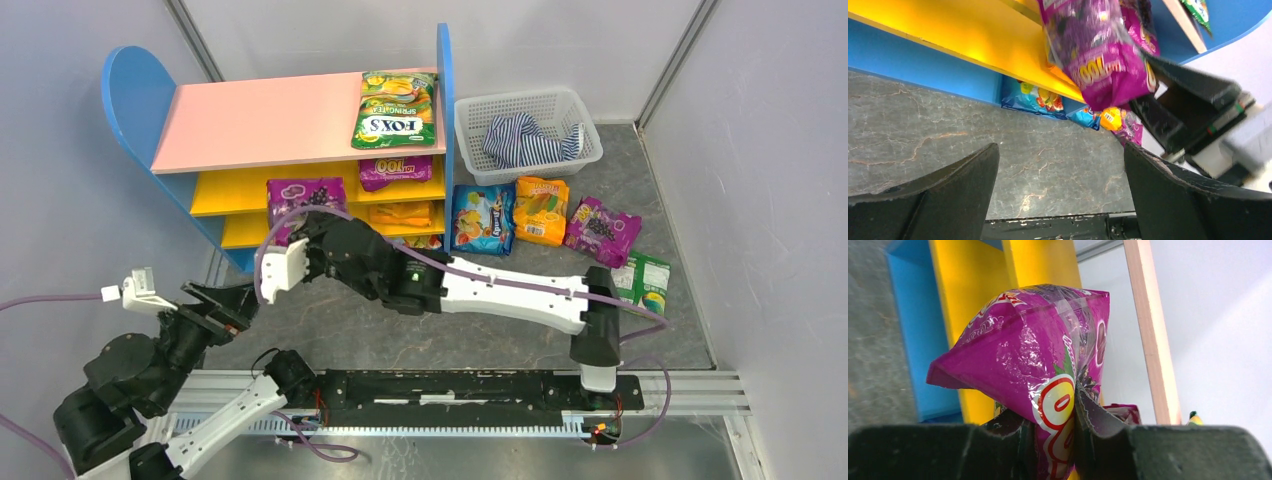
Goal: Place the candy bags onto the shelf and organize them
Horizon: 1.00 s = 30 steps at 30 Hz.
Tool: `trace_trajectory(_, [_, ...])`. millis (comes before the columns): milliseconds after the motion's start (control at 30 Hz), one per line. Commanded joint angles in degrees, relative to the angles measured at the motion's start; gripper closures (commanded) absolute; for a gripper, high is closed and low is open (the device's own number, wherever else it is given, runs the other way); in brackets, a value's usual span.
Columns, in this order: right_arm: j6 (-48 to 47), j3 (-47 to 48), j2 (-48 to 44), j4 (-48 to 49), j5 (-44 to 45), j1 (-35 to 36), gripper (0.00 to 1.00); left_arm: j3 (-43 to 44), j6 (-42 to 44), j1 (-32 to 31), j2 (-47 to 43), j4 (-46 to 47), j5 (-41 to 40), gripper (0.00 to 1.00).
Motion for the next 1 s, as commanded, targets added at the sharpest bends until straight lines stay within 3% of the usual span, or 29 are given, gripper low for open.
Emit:
trace_trajectory(0, [-9.16,8.07,2.43,6.09,0.74,-2.96,0.99,-2.83,-2.95,0.08,-0.27,0.90,1.92,0.00])
trace_trajectory(233, [-15.35,12.93,9.34,11.32,2.34,-7.59,0.97,-13.53,-6.74,0.08,-2.21,6.51,8.75,0.00])
trace_trajectory(367, [-15.62,16.19,13.09,12.66,2.63,-10.19,0.89,-18.73,-8.62,0.17,-3.08,9.79,11.60,0.00])
trace_trajectory(533, [-13.49,14.56,12.62,11.89,1.52,-10.84,0.65,-19.08,-9.37,0.16,-4.06,8.45,10.77,0.00])
trace_trajectory(733, [-8.12,12.41,8.93,5.91,-1.88,-10.70,0.15,-16.95,-10.10,0.16,-5.43,5.43,8.90,0.00])
trace_trajectory(800, [-6.69,10.35,6.66,5.08,-3.42,-10.52,0.03,-16.57,-10.17,0.16,-5.56,4.97,8.76,0.00])
trace_trajectory(967, [-3.62,6.20,2.57,4.04,-5.19,-10.46,0.02,-15.97,-10.37,0.16,-5.51,4.93,8.92,0.00])
